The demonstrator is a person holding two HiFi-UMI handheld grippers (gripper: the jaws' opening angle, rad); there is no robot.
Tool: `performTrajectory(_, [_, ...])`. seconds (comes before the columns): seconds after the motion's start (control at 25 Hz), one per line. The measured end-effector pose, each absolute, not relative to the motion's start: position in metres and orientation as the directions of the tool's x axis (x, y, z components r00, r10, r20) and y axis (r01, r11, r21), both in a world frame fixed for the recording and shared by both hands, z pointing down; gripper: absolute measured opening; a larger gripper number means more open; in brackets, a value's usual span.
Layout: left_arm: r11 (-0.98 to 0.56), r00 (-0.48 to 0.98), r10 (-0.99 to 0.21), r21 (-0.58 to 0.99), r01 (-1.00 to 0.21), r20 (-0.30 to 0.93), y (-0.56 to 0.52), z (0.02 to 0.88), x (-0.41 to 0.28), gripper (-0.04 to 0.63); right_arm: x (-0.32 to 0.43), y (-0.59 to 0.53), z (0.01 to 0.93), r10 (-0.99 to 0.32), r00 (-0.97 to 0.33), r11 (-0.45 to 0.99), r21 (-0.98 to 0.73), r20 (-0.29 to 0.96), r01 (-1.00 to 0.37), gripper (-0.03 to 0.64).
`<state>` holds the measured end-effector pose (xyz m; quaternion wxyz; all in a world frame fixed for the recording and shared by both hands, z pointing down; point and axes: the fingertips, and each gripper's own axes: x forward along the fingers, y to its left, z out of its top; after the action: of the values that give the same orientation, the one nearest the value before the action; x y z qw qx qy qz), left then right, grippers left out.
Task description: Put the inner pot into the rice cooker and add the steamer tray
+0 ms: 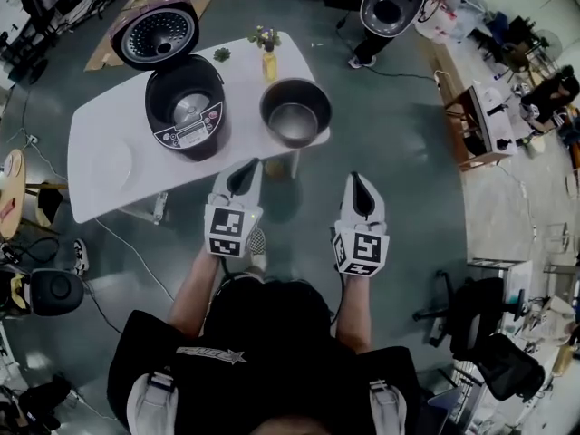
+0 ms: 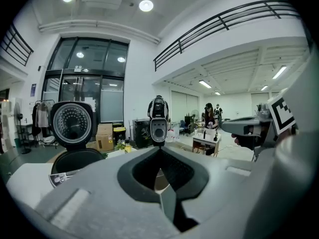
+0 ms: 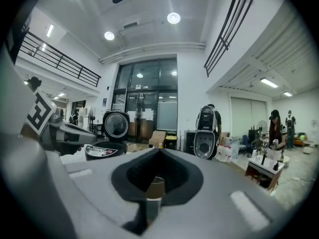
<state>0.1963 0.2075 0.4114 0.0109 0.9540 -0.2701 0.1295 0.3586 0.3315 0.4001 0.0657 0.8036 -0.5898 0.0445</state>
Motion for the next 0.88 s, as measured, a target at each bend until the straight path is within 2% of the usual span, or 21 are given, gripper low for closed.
performTrajectory(0.52, [-0.911, 0.876, -0.402, -0.021, -0.412, 0.266, 0.122, 0.428, 0.230, 0.011, 0.378, 0.268, 0.409, -0.885, 0.429, -0.425, 0.062, 0.181, -0.903, 0.005])
performTrajectory(0.88, [-0.915, 0.875, -0.380, 0.017, -0.403, 0.301, 0.097, 0.452, 0.257, 0.011, 0.402, 0.241, 0.429, -0.875, 0.422, -0.422, 0.053, 0.237, -0.905, 0.005])
